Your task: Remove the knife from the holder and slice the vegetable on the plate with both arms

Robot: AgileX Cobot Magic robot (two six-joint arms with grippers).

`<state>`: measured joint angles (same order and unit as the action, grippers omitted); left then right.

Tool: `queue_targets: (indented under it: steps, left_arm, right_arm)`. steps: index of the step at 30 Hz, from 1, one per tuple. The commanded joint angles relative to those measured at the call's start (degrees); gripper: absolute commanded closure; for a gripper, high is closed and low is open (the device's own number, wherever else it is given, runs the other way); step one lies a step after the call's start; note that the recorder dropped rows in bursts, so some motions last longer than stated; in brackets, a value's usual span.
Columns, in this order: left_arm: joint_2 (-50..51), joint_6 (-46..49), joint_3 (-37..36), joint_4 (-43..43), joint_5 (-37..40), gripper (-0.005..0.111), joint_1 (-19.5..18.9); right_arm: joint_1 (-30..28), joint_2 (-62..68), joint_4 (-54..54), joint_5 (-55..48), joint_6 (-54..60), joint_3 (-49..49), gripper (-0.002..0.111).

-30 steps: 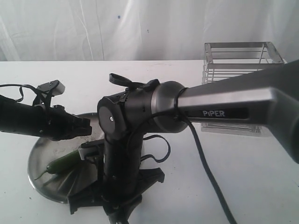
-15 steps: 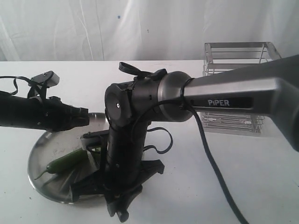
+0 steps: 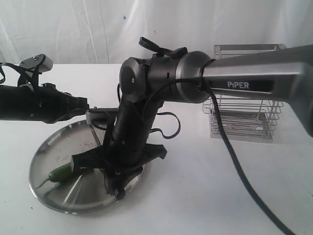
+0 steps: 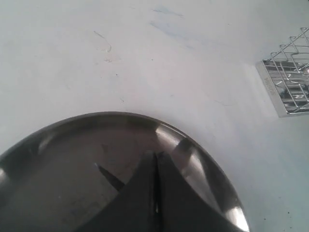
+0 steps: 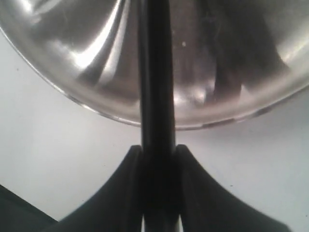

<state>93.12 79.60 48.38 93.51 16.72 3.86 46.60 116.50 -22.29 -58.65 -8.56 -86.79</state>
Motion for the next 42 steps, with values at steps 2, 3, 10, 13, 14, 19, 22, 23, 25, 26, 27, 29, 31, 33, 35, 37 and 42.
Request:
queue_targets:
  steps: [2,3,10,13,14,19,22,23,25,26,27,29,31,33,35,37,42]
  left_arm:
    - [-0.7,-0.7,-0.3,1.2,1.2,0.107,0.2]
    - [-0.7,-2.3,-0.3,1.2,1.4,0.107,0.2]
    - [-3.1,-3.0,-2.0,1.2,-2.8,0.107,0.2]
    - [-4.3,-2.7,-3.2,1.2,-6.8,0.107,0.2]
    - [-4.5,-2.6,-3.7,1.2,-7.8,0.107,0.2]
    - [-4.5,-1.2,-4.9,0.9,-10.1,0.107,0.2]
    - [-4.5,-1.2,-4.9,0.5,-10.5,0.107,0.2]
    - [-4.5,-1.1,-4.9,0.5,-10.9,0.107,0.2]
    - [-4.5,0.6,-4.9,0.4,-12.3,0.107,0.2]
    - [-4.5,1.0,-4.9,0.4,-12.7,0.107,0.2]
    - [-4.5,1.3,-4.9,0.4,-13.6,0.107,0.2]
    - [-4.5,1.3,-4.9,0.4,-13.6,0.107,0.2]
    - [-4.5,1.3,-4.9,0.4,-11.2,0.107,0.2]
    - [-4.5,1.3,-4.9,0.4,-9.9,0.107,0.2]
    - [-4.5,1.3,-4.9,0.4,-10.4,0.107,0.2]
    - [-4.5,1.3,-4.9,0.3,-10.9,0.107,0.2]
    - [-4.5,1.4,-4.9,-1.1,-11.1,0.107,0.2]
  right_arm:
    - [-3.4,1.3,-5.6,0.0,3.4,-3.4,0.108]
    - [-4.1,2.5,-9.5,-0.3,5.1,-4.3,0.108]
    - [-4.6,6.3,-12.5,1.6,6.1,-6.0,0.108]
    - [-4.6,7.0,-13.6,3.6,5.8,-6.0,0.108]
    - [-4.6,7.0,-13.9,4.0,5.8,-6.0,0.108]
    - [-4.6,7.4,-14.0,6.3,6.0,-6.0,0.108]
    - [-4.6,8.0,-14.0,6.3,6.0,-6.0,0.107]
    - [-4.5,8.3,-14.0,6.2,6.0,-6.0,0.107]
    - [-4.4,8.1,-12.7,6.3,6.4,-6.0,0.107]
    - [-4.4,7.7,-12.7,6.6,6.4,-6.0,0.107]
    - [-4.4,6.5,-12.0,6.6,6.4,-6.0,0.107]
    - [-4.4,5.4,-7.6,6.0,6.4,-6.0,0.107]
    - [-5.3,5.6,2.6,4.7,2.4,-5.9,0.107]
    - [-6.8,5.9,-0.4,0.8,3.0,-5.9,0.107]
    - [-6.9,5.8,-2.8,1.7,5.4,-5.9,0.107]
    - [-6.9,5.9,-3.0,3.3,5.4,-5.9,0.107]
    - [-7.8,8.2,1.3,-0.7,5.4,-5.9,0.103]
